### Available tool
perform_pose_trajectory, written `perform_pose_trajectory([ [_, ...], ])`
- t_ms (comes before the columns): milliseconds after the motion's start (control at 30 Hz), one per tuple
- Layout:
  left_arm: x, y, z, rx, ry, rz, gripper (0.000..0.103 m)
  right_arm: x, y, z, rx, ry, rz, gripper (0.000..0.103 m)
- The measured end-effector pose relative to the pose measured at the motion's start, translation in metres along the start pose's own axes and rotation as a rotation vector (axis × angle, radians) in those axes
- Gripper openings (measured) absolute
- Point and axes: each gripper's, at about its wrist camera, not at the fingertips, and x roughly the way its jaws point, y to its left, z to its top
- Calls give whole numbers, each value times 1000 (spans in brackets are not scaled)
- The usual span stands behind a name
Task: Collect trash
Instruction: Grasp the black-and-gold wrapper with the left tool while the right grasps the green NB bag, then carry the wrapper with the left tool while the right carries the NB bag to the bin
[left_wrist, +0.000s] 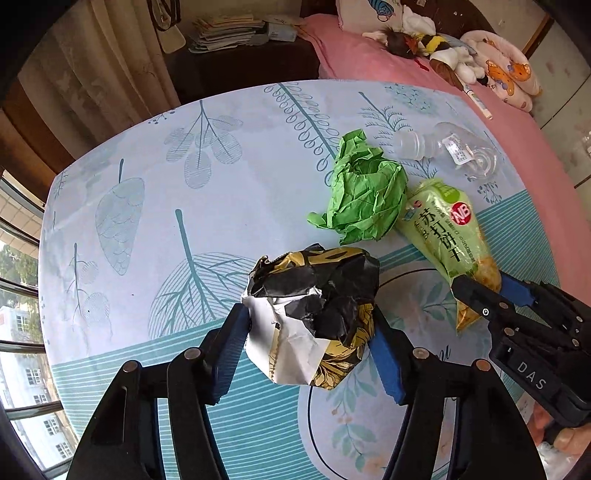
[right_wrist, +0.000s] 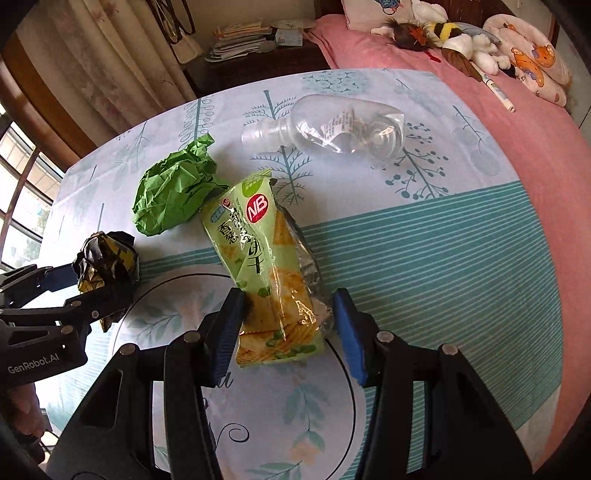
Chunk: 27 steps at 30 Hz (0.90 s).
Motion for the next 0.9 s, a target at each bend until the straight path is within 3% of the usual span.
perform_pose_trajectory([
  [67,0,-3,-1,0,-5,3,60,0,2,-1,-7,5,33,27],
  [267,-13,-11,-15,15,-22,12,56,-3,14,-7,-39,14,58,6],
  [567,-58,-31,-50,31,-63,9,56,-44,11,-36,-22,-20,124,4],
  [900,-152,-71,-130,-12,-155,-2,56,-127,2,-107,-81,-83,174,4],
])
